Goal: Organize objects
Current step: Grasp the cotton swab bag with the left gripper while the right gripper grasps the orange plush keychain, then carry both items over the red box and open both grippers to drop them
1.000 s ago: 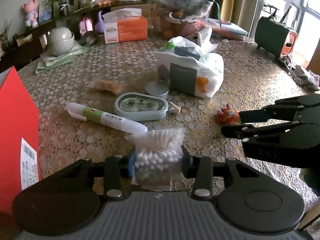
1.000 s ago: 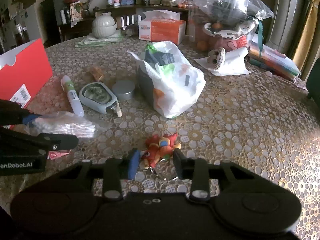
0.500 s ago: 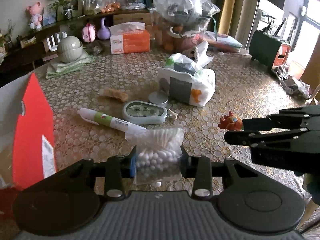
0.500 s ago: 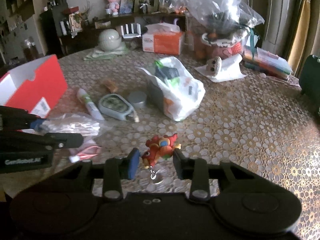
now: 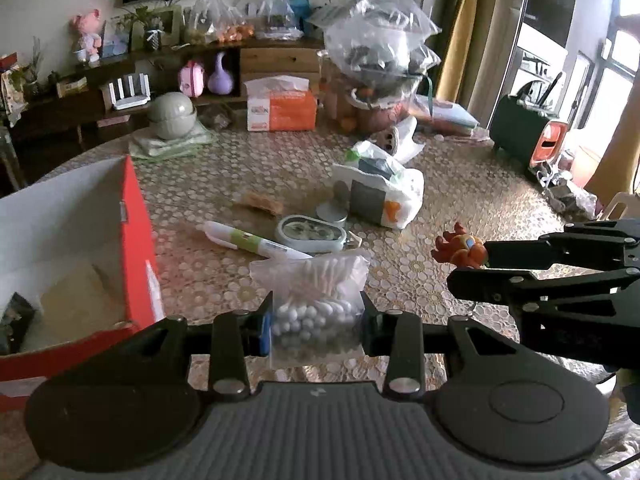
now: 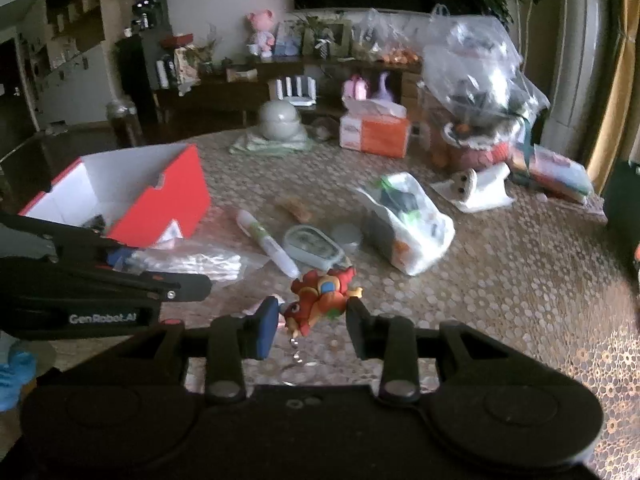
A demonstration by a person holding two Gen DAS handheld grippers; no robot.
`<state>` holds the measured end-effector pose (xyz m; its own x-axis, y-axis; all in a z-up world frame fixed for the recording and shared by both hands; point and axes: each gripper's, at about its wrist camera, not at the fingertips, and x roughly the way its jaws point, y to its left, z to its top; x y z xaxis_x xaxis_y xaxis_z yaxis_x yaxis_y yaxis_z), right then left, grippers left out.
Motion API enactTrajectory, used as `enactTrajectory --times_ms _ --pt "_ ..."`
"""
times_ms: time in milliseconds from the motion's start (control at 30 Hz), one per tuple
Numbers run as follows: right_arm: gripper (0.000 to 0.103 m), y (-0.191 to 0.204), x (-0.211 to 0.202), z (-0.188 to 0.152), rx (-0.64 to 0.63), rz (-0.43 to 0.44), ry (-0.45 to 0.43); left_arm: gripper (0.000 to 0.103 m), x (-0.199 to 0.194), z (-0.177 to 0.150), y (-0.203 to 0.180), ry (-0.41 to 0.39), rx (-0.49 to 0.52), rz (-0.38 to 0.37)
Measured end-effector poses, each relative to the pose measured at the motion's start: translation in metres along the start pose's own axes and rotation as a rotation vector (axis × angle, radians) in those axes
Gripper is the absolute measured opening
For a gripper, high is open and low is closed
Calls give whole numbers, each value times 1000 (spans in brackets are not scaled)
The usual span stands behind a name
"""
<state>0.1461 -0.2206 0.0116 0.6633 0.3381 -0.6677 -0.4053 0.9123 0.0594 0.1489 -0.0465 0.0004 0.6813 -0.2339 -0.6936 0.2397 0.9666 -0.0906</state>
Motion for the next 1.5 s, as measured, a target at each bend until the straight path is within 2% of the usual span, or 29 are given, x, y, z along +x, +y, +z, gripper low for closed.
enactTrajectory --times_ms 300,533,733,933,1200,1400,1500 --pt "36 49 -23 21 -85 30 -33 38 -45 4 22 -41 -13 13" --pt "36 87 -27 43 -155 72 -59 38 -77 10 49 -95 -6 56" --pt "36 121 -22 64 -213 107 -80 38 -100 13 85 -141 -7 127" --pt "36 154 -4 86 -258 144 -91 38 -116 17 135 -158 -55 211" --pt "37 197 31 111 -299 182 -81 38 -114 20 190 -135 -57 318" --pt "37 217 68 114 -315 192 -40 38 -88 15 223 -78 -46 373" --pt "37 225 91 112 -328 171 -2 38 -70 12 236 -42 -36 398"
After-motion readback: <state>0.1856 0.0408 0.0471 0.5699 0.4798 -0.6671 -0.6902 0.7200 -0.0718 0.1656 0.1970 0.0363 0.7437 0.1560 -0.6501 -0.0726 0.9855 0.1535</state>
